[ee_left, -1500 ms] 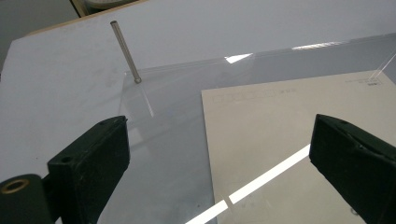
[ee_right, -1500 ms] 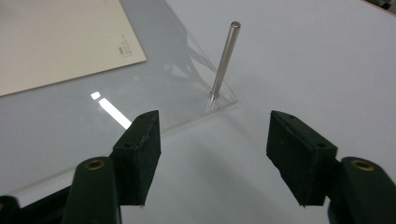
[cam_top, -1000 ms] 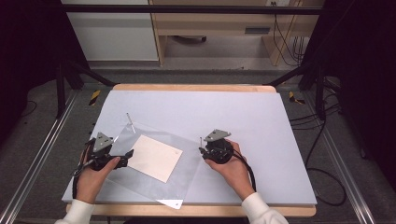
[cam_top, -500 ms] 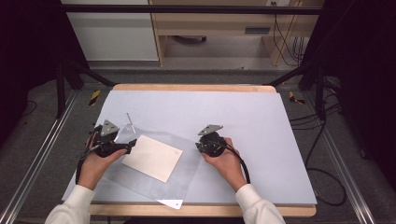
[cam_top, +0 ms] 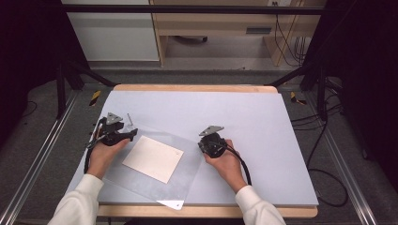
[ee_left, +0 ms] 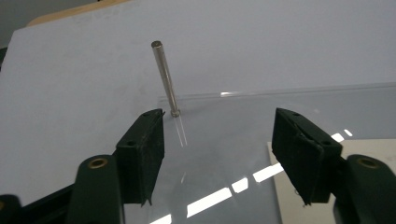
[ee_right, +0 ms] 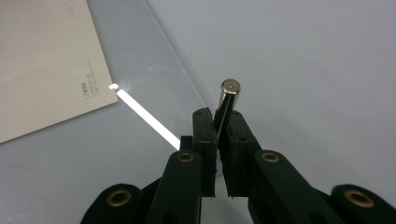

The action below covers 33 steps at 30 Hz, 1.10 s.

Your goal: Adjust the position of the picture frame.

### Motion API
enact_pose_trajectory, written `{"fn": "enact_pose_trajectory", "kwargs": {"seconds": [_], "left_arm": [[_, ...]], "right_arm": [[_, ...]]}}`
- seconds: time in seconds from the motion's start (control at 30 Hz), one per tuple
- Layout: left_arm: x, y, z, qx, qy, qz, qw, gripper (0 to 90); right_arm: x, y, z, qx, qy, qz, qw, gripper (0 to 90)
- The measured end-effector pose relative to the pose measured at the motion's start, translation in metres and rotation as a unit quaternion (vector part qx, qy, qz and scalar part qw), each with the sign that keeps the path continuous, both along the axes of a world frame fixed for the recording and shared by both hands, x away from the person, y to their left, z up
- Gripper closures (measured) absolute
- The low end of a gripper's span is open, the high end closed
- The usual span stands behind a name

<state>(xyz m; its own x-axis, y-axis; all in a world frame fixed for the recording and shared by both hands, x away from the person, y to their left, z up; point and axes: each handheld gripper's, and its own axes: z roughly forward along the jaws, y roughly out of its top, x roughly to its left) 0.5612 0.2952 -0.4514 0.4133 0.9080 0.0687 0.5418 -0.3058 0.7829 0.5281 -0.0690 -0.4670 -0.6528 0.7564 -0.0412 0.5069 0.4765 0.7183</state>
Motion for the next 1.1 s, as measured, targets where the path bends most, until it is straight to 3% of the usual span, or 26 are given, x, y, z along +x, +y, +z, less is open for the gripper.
{"fn": "enact_pose_trajectory", "kwargs": {"seconds": [0.3,0.67,1.1], "left_arm": [[0.029,0.004,-0.014,-0.022,-0.011,0.033,0.9992,56.0],[0.042,0.002,-0.023,0.008,-0.012,0.036,0.9993,70.0],[0.05,0.0,-0.016,0.011,-0.006,0.036,0.9993,80.6]], "right_arm": [[0.001,-0.001,0.0,0.005,0.003,0.0,1.0,85.3],[0.001,-0.002,0.0,0.005,0.006,0.003,1.0,85.3],[0.001,-0.002,0.001,0.004,0.008,0.003,1.0,85.3]]}}
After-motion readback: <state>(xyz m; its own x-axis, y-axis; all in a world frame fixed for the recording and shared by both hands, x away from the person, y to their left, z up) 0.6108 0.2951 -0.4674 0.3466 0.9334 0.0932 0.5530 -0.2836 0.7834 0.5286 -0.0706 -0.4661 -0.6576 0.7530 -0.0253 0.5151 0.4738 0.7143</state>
